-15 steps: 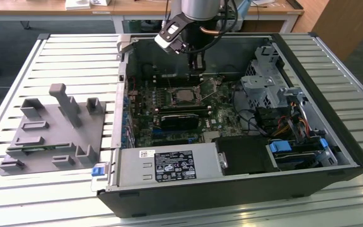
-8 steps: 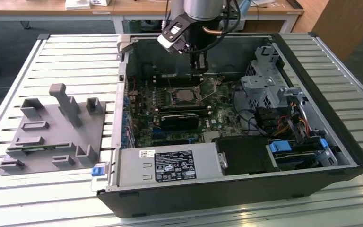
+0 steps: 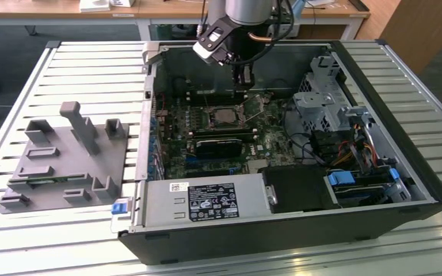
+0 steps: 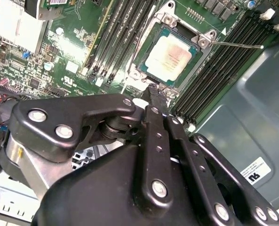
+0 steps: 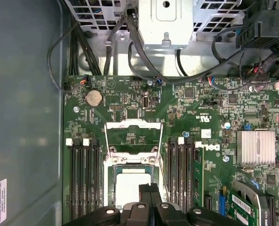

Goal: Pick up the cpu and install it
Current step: 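Close the cpu cover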

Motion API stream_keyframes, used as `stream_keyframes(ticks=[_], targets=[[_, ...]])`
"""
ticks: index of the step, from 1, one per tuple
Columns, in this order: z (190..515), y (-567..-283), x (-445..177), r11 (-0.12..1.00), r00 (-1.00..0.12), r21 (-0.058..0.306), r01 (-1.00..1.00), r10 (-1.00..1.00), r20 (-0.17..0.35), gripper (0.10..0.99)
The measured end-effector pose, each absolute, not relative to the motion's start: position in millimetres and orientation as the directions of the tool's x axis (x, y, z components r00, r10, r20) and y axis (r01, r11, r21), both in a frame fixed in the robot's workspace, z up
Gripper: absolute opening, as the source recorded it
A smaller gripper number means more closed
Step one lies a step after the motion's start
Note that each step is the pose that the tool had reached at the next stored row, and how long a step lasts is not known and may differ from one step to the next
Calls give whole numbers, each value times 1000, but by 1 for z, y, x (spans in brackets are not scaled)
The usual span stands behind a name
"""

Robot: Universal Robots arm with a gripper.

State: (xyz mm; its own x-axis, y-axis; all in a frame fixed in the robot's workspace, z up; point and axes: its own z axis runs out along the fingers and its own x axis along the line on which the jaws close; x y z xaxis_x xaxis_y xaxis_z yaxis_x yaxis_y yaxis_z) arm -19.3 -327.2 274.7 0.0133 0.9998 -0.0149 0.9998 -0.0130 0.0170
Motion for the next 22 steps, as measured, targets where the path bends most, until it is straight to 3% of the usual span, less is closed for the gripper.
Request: stream_keyframes(ticks=[22], targets=[[272, -327, 6, 17, -17, 17, 1000, 1000, -15, 106]])
